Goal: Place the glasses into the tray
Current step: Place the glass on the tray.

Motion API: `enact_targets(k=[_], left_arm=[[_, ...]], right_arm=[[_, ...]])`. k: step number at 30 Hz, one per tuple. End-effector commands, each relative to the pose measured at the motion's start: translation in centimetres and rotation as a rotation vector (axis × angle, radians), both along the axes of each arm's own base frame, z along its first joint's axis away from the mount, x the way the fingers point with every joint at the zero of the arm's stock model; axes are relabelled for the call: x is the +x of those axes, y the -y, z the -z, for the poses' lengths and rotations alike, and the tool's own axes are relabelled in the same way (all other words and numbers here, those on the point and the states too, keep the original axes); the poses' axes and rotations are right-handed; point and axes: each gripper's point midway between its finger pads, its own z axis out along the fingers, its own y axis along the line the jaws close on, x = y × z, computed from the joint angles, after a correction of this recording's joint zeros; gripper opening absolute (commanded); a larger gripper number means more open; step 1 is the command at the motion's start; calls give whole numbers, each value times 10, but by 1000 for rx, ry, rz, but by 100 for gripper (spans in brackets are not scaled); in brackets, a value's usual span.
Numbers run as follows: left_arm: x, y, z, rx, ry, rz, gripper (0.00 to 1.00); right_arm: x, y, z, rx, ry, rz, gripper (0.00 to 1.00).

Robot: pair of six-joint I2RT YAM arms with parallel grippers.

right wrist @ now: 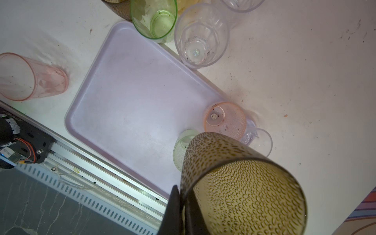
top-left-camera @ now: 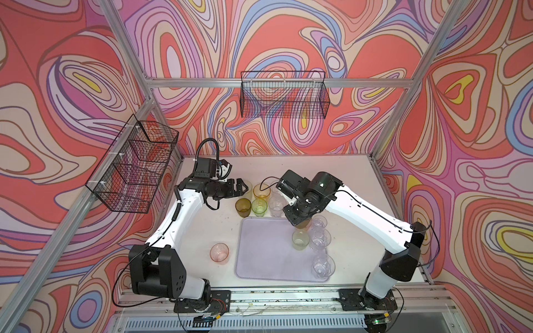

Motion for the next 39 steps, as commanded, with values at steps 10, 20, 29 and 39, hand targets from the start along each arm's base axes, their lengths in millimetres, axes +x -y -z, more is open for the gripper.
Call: enact_targets(k=[10,20,29,39], left_arm=[[-2,5,-15,-20,25,19,95],[-2,4,-16,-18,30,17,95],[-3,5,-17,-21,33,18,95],[-2,4,-17,-16,36,15,95]], right_arm=[[-49,-4,3,1,-31,0,0],[-73,-10,18,-27,-36,-10,0],[-89,-18,33,-3,-50,-27,0],[-105,-16,53,4,-79,-43,0]])
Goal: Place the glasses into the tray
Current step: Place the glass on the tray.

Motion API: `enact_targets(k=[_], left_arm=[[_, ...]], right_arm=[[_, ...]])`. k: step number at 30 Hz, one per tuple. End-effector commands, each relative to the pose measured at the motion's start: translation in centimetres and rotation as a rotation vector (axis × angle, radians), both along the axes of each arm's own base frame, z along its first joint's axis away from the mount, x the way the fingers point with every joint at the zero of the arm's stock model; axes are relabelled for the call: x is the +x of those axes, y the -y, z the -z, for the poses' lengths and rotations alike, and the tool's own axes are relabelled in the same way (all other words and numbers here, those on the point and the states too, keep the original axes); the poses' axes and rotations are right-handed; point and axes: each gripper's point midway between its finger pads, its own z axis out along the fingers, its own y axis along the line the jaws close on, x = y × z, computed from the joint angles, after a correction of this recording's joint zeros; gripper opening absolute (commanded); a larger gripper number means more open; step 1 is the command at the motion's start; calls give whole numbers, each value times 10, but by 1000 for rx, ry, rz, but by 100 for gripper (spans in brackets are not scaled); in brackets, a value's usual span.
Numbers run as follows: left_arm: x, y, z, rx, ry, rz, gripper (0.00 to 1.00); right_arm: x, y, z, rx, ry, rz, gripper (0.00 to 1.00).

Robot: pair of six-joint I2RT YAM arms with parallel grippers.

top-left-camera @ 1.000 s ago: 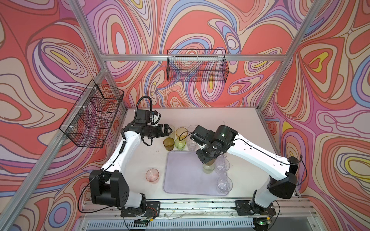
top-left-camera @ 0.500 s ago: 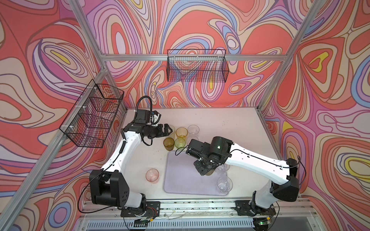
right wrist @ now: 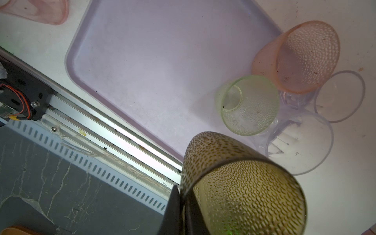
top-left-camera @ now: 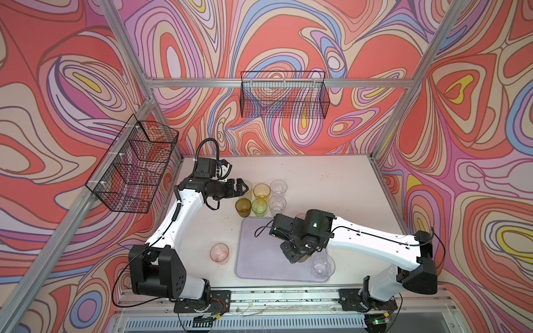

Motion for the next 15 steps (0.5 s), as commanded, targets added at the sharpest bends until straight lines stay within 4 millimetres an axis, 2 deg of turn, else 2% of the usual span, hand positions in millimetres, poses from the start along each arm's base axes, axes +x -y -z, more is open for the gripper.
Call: enact_targets(k=[1,15], left_arm=[[-1,3,-15,-10,34,10,95],[-1,3,-14,-12,29,12,95]], right_arm=[[-6,-4,1,34,8,-4,0],[-16,1,27,30,11,-26,0]])
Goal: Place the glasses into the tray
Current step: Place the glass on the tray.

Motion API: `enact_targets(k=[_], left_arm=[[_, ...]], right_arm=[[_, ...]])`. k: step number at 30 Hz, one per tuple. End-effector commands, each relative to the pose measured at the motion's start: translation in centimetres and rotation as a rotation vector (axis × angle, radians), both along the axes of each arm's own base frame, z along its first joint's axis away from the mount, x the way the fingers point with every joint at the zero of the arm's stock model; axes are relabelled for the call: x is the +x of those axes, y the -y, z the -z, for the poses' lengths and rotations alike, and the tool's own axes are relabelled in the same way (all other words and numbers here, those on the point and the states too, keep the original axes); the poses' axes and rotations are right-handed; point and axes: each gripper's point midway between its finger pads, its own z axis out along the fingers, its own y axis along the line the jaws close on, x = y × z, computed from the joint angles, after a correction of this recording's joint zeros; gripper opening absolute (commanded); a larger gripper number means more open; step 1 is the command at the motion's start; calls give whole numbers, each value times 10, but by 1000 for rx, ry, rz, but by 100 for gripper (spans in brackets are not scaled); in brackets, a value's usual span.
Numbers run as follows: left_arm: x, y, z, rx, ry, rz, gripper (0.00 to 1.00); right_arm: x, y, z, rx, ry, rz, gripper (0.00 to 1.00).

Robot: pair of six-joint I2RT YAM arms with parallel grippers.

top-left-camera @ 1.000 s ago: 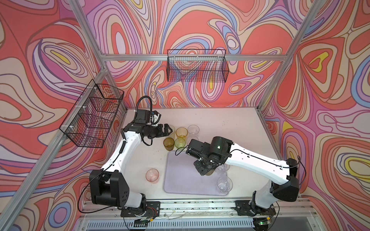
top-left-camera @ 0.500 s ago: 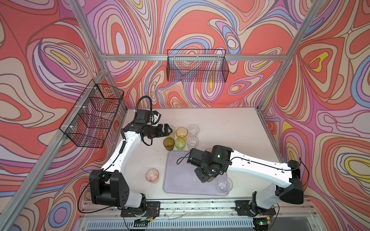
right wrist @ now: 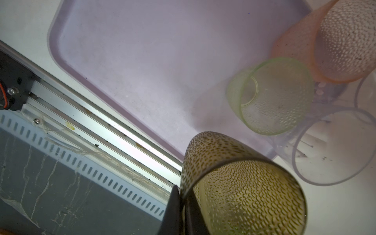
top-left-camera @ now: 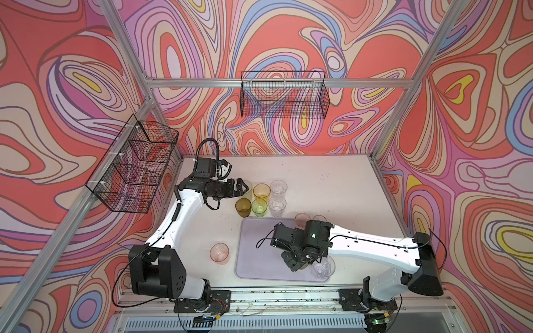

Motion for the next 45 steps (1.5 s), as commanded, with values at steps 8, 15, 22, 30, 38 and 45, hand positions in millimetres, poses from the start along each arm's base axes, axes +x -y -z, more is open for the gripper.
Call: enact_targets(k=[8,15,22,30,38,45], left_arm=[[0,3,-14,-11,30,11,95],[0,3,-13,-11,27,12,95],[0,2,-13,-8,25,9,95],[0,3,-12,-7,24,10,95],[0,2,-12,-8,24,9,95],[-1,3,-12,-8,24,10,95]], right_arm=[[-3,-1,11,24,36,-3,0],[-5,-1,24,6,56,-15,0],[-4,2,34,-2,66,-15,0],[-5,1,41,5,68,-18,0],[-7,2,49,2,63,-20,0],[-9,7,56,-23,57,-22,0]])
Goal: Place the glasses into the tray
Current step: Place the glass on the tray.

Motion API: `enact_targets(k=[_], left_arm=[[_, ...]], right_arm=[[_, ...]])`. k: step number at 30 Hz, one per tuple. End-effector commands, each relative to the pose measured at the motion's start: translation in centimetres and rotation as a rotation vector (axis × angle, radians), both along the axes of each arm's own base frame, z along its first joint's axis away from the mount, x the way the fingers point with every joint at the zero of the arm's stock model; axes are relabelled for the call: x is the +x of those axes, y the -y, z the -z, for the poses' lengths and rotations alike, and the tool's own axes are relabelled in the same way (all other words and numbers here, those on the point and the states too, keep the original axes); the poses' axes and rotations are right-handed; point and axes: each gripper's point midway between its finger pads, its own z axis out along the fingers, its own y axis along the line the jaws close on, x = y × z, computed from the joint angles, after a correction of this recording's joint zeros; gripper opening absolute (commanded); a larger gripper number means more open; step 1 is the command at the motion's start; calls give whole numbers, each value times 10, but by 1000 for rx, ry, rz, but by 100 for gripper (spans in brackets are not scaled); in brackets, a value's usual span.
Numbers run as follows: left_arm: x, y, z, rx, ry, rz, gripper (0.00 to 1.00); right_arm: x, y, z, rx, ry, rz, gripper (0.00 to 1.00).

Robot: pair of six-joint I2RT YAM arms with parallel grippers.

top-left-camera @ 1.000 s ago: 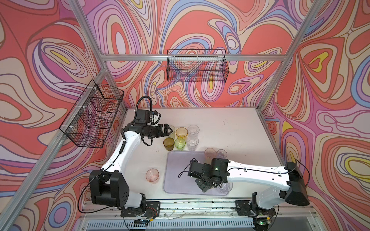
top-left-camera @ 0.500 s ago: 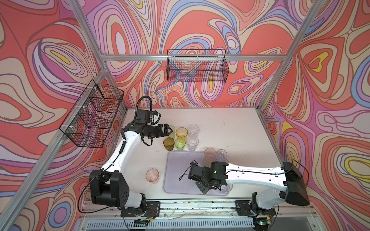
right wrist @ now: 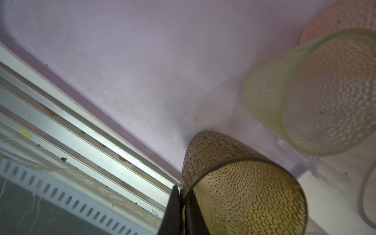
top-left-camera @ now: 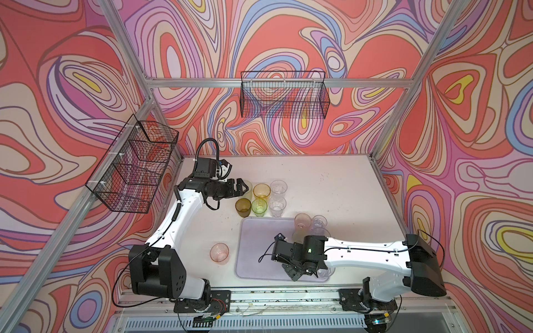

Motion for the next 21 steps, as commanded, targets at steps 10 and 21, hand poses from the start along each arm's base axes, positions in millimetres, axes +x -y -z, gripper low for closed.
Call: enact_targets(k=[10,21], left_arm=[[-1,3,-12,-6,25,11,95],[-1,3,-12,-7,25,12,95]], right_arm=[[0,1,0,4,17,-4,4],[0,2,-3,4,19,0,9]])
